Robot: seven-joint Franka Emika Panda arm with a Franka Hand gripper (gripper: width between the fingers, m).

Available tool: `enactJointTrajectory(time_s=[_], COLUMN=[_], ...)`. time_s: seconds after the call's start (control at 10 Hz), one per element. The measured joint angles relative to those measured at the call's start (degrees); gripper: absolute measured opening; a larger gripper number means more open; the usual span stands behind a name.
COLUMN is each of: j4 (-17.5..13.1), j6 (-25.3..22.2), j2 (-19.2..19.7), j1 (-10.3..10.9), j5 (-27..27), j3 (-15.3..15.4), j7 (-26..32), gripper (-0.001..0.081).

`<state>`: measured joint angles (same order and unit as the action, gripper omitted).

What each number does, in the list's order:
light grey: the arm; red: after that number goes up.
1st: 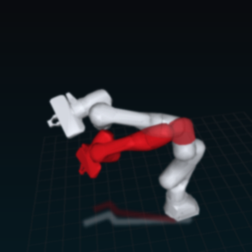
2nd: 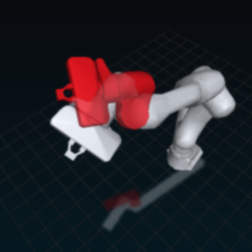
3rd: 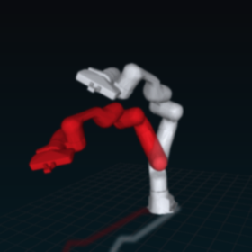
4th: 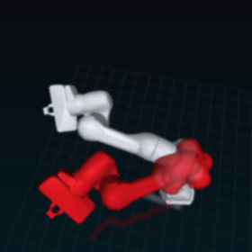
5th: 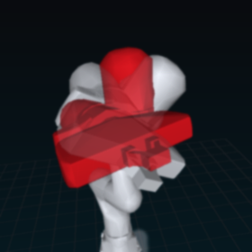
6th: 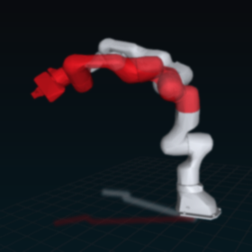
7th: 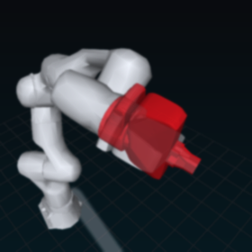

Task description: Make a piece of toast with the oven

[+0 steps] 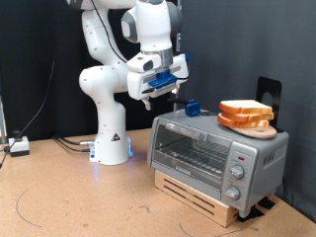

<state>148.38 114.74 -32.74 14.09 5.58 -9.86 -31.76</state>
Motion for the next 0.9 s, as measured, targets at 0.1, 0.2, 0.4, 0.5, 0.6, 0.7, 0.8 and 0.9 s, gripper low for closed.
enactJointTrajectory(time_s=[0.1,0.2,0.4,0.5,0.6,0.7,0.8,0.9], j4=[0.79,1.75,3.36,3.97,4.64,5.48,6.44,7.25], j6=[1.11,2.21,3.55,3.65,3.76,4.80,6.48,8.37], j2=[0.01,0.06,0.13,0.20,0.54,1.21,2.05,3.02], j1=[0.04,0.05,0.05,0.05,0.05,0.05,0.05,0.05], j5=[0.23,0.24,0.25,0.25,0.21,0.02,-0.13,-0.19], j3=[0.00,0.00,0.00,-0.01,0.00,0.05,0.14,0.23], j7=[0.17,0.17,0.22,0.23,0.23,0.23,0.23,0.23], gripper=[0.0807,0.0807,0.0807,0.0807,0.0807,0.0807,0.0807,0.0807])
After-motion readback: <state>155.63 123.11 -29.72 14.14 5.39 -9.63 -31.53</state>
